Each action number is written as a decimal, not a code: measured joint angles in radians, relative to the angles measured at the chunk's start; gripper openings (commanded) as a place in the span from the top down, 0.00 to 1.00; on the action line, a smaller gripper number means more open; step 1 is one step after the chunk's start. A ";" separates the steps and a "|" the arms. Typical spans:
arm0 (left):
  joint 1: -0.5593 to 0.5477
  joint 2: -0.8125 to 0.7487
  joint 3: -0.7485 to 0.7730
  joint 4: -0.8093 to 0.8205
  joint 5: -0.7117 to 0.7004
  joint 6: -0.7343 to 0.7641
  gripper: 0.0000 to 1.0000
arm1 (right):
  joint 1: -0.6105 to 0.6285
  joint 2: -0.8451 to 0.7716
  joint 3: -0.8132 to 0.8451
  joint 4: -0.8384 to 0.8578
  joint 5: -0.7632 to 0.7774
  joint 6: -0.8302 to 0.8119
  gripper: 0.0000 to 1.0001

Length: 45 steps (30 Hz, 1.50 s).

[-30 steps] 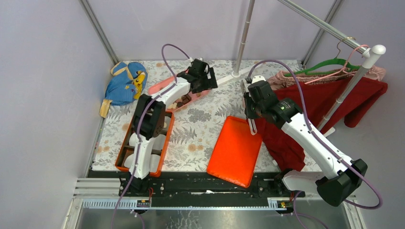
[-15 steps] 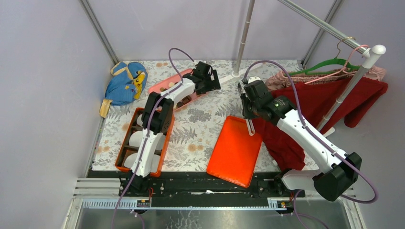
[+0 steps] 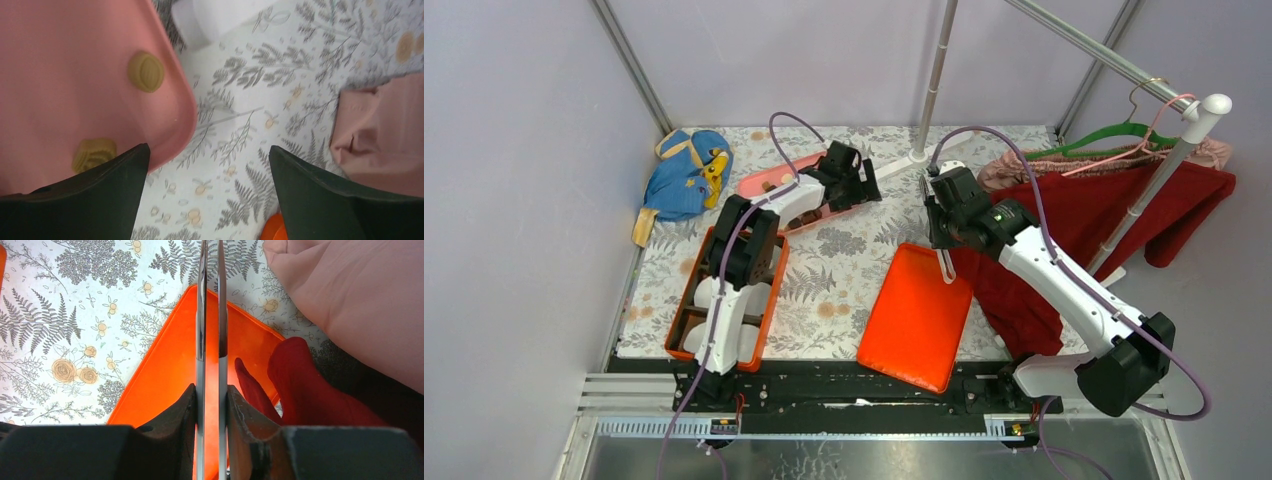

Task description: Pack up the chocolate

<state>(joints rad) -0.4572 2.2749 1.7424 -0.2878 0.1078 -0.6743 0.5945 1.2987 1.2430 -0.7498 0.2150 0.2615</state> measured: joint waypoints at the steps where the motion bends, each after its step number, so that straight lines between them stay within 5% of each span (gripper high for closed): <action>1: -0.002 -0.021 -0.031 0.002 -0.001 0.000 0.03 | 0.000 0.002 0.000 0.000 0.000 0.000 0.80; 21: -0.077 -0.309 -0.448 0.031 -0.053 0.081 0.03 | 0.000 0.011 0.001 0.016 -0.025 -0.003 0.80; 45: -0.204 -0.519 -0.636 -0.187 -0.029 0.225 0.02 | 0.000 0.007 -0.004 0.060 -0.096 0.006 0.79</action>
<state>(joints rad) -0.6617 1.7561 1.1069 -0.4747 0.0788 -0.4496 0.5945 1.3056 1.2392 -0.6895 0.1192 0.2680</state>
